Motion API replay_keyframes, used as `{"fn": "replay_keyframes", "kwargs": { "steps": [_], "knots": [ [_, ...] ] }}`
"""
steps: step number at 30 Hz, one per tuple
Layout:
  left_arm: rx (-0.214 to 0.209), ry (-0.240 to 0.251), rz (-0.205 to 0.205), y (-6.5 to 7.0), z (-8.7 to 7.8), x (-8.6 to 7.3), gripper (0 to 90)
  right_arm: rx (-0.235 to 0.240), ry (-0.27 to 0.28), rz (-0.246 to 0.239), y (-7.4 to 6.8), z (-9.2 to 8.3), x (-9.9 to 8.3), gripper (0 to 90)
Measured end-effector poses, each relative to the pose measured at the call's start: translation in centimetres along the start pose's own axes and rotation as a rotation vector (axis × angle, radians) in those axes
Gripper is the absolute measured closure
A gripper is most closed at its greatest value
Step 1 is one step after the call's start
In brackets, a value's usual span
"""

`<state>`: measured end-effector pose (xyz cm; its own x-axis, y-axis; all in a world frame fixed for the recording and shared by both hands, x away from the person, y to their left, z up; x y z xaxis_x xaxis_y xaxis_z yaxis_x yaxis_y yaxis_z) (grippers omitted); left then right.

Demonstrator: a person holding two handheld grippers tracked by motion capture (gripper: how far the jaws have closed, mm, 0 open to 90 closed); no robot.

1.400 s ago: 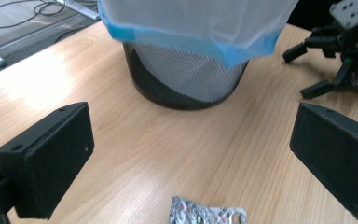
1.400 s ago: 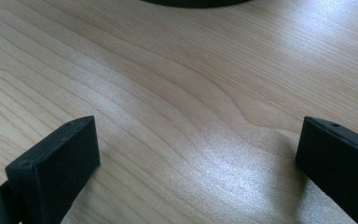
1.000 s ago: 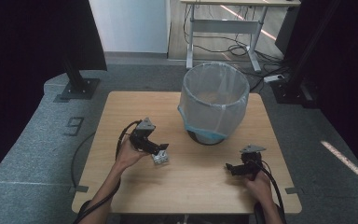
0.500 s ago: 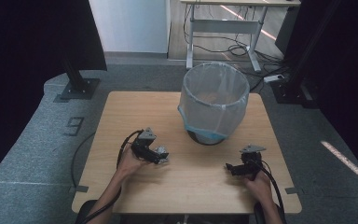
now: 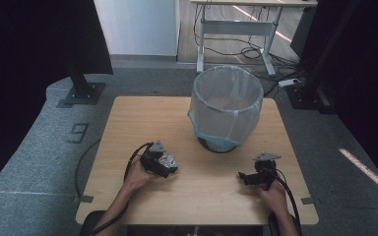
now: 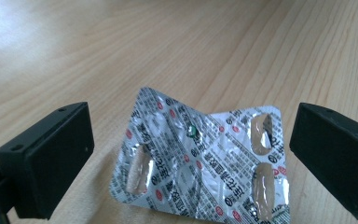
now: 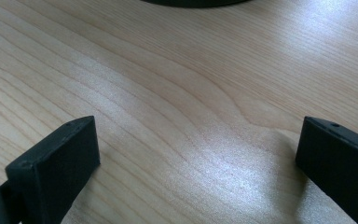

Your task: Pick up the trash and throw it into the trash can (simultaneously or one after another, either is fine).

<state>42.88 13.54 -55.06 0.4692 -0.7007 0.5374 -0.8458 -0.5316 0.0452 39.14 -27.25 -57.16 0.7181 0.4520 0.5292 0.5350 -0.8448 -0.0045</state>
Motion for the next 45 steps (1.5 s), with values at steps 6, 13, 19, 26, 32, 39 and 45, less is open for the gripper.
{"fn": "replay_keyframes", "kwargs": {
  "steps": [6,13,19,26,32,39,45],
  "knots": [
    [0.010,-0.032,0.025,0.4,0.6,-0.1,6.0,0.000,0.000,0.000,0.0,0.0,0.0,0.0],
    [0.011,-0.036,0.017,0.2,0.2,-0.1,19.7,0.000,0.000,0.000,0.0,0.0,0.0,0.0],
    [-0.002,-0.019,-0.002,-0.2,-0.3,-0.1,29.5,0.000,0.000,0.000,0.0,0.0,0.0,0.0],
    [-0.007,-0.001,-0.027,-0.5,-0.9,0.0,34.1,0.000,0.000,0.000,0.0,0.0,0.0,0.0],
    [0.000,0.013,-0.030,-0.6,-1.7,0.6,34.4,0.000,0.000,0.000,0.0,0.0,0.0,0.0],
    [0.008,0.021,-0.022,-0.6,-2.6,1.5,34.4,0.000,-0.001,0.001,0.0,0.0,0.0,0.0],
    [0.011,0.026,-0.021,-0.7,-3.5,2.1,34.3,0.000,-0.001,0.001,0.0,0.0,0.0,0.0]
  ]
}}
Point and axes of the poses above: each handheld gripper's, and its own axes: z roughly forward along the jaws, x roughly out of its top, y roughly to its right, the point moved 2 cm from there along z, roughly forward along the jaws, and after that the axes turned 14 degrees about -y, right-handed, at the moved point
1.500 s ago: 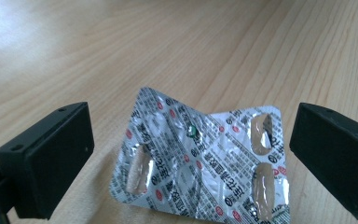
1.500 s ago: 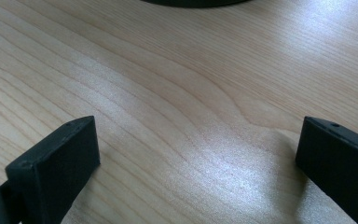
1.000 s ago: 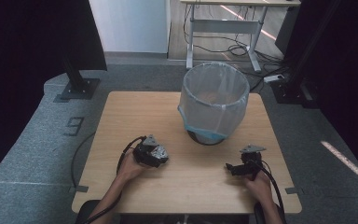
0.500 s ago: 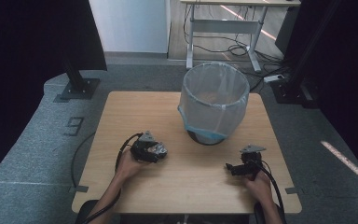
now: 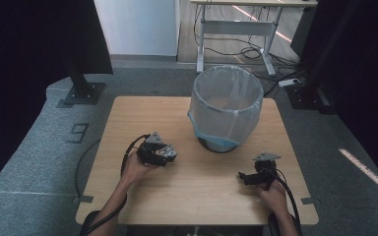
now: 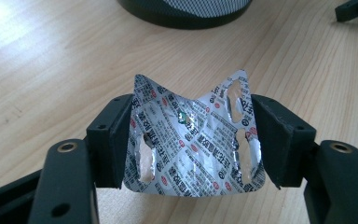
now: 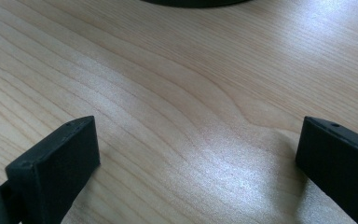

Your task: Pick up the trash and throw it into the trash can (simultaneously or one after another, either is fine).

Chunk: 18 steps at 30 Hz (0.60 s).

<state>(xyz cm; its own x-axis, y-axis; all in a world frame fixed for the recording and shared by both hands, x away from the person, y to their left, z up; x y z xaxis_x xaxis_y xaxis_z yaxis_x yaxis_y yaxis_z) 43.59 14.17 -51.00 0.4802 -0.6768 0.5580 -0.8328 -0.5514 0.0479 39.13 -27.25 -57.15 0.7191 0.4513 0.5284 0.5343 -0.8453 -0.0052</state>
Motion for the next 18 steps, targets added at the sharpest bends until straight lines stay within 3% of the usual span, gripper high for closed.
{"fn": "replay_keyframes", "kwargs": {
  "steps": [18],
  "knots": [
    [0.000,0.022,-0.001,-0.3,-2.6,2.4,34.4,0.000,0.000,-0.001,0.0,0.0,0.0,0.0]
  ]
}}
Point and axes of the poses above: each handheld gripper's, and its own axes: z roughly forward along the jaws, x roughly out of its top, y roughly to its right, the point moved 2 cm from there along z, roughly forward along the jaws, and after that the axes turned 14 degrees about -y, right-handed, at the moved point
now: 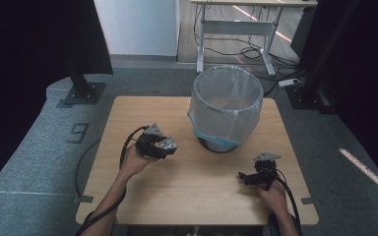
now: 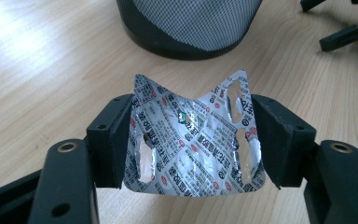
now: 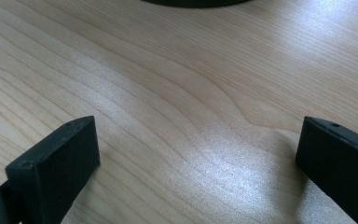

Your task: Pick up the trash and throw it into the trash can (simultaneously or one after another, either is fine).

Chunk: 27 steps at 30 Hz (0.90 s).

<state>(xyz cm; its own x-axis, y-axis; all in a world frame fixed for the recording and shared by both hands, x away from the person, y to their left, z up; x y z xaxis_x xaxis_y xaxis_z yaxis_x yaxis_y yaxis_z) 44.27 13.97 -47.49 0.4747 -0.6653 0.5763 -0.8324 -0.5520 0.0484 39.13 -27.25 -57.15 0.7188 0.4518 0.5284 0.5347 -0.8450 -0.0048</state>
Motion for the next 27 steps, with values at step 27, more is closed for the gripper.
{"fn": "replay_keyframes", "kwargs": {
  "steps": [27],
  "knots": [
    [0.020,0.030,0.020,-0.2,-4.2,4.8,34.6,-0.001,-0.002,-0.002,0.0,0.0,0.0,0.0]
  ]
}}
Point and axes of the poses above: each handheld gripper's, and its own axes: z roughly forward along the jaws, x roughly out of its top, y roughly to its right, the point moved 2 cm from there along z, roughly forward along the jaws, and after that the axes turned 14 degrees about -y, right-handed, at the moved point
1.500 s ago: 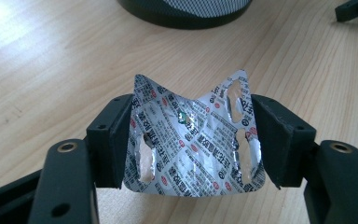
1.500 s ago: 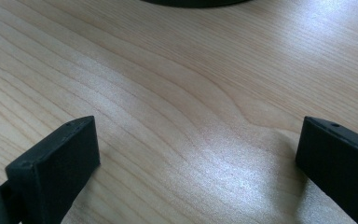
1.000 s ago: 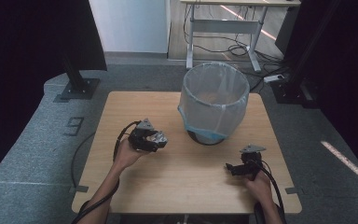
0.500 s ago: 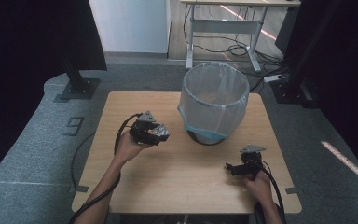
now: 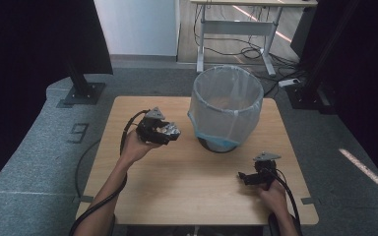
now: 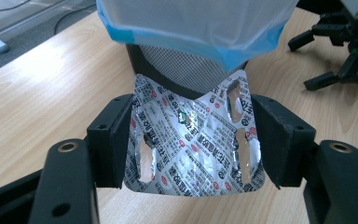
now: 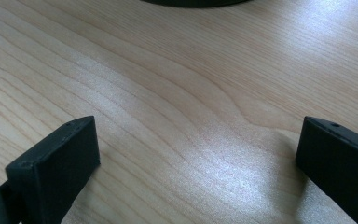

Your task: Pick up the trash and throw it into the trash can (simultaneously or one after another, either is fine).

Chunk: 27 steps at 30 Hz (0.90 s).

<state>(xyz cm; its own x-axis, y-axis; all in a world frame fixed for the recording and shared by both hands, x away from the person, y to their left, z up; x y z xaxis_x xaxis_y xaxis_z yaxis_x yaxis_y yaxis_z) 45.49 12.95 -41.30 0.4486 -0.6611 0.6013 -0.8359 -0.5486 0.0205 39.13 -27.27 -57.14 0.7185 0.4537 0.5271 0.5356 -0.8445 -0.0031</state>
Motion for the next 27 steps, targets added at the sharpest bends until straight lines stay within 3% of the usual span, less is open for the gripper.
{"fn": "replay_keyframes", "kwargs": {
  "steps": [27],
  "knots": [
    [0.018,0.042,0.009,-0.3,-4.7,4.6,35.0,0.000,0.000,0.000,0.0,0.0,0.0,0.0]
  ]
}}
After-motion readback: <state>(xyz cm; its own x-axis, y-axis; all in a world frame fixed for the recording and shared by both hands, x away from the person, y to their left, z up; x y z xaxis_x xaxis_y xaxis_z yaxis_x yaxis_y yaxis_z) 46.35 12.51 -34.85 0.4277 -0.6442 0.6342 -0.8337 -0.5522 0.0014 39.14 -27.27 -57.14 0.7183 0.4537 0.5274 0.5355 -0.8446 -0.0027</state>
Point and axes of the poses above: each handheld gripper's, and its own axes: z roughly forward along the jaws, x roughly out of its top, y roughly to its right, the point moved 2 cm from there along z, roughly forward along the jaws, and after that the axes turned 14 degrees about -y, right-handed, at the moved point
